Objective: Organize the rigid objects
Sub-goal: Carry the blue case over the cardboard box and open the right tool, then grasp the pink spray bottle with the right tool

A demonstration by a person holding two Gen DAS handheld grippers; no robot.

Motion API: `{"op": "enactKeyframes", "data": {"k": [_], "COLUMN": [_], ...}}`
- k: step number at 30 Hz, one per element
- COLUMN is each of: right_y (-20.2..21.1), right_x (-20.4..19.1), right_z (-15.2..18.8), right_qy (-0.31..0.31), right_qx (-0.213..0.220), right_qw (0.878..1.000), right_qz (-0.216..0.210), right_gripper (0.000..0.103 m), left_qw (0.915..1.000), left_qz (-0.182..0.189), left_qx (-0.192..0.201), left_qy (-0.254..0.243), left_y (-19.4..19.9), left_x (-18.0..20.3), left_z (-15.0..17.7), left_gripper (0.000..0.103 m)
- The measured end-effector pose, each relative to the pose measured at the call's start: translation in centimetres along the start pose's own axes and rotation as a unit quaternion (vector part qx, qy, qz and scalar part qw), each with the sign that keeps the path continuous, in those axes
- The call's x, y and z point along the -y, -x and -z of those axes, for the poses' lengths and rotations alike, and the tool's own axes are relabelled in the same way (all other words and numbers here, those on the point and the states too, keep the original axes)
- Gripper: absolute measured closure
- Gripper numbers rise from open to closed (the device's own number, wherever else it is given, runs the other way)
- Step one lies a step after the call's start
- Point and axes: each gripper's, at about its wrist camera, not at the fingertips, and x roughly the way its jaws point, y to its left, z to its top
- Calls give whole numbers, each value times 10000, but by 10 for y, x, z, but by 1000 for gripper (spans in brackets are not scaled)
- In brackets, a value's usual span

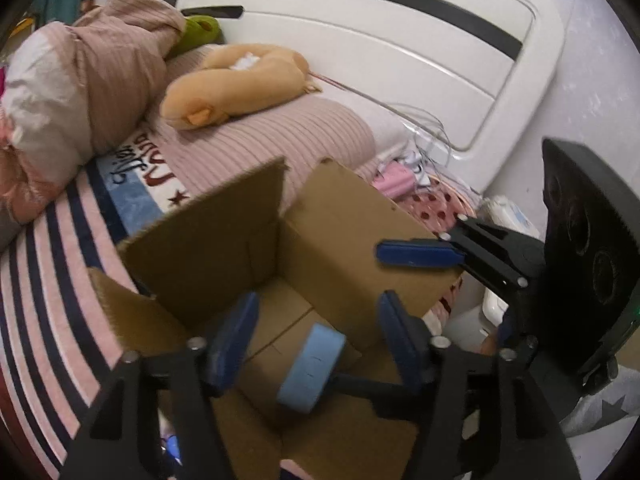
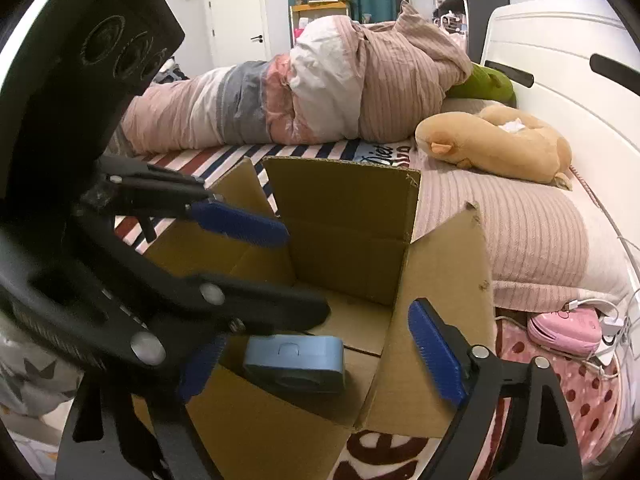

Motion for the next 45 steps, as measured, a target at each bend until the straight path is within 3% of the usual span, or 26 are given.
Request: {"op": "enactKeyframes", "data": {"k": [4, 10, 17, 24, 29, 31, 34, 37, 40, 45], "right_y": [10, 24, 19, -34, -110, -144, -185, -207, -219, -232], "right_x": [-12, -48, -113, -193, -221, -222, -217, -214, -217, -218], "right_z": [-2, -16, -40, -50, -33, -23, -10, -3, -3, -4], "right_qy": [138, 603, 918, 1062, 631, 325, -135, -443, -538, -728], "right_qx": [162, 476, 566, -46, -1056, -1433, -1828, -2022, -2131, -2135], "right_qw": [9998, 9970, 9920, 9835, 9725, 9713, 9682, 9647, 9582, 9542], "right_qz": [-9, 11, -655, -1463, -1980, -1871, -1700, -1629, -1832, -1968], "right_gripper": [5, 4, 4, 6, 25, 29, 45, 59, 71, 74], "left_qw": [9996, 9954, 9804, 9636, 9582, 9579, 9563, 9553, 9549, 9543], "left_qz": [-127, -407, -1168, -1672, -1725, -1682, -1541, -1389, -1267, -1028], "left_qx": [239, 709, 1145, 1222, 1075, 1026, 995, 937, 880, 843], "left_qy": [124, 493, 1101, 1692, 2012, 2089, 2278, 2437, 2536, 2675], "left_y": [23, 76, 147, 183, 179, 174, 164, 153, 142, 131], "left_x": [-12, -43, -106, -165, -194, -201, -210, -216, -219, -224], "left_z": [5, 25, 83, 163, 208, 220, 237, 250, 253, 254], "left_gripper": [37, 35, 35, 32, 32, 32, 32, 32, 32, 32]}}
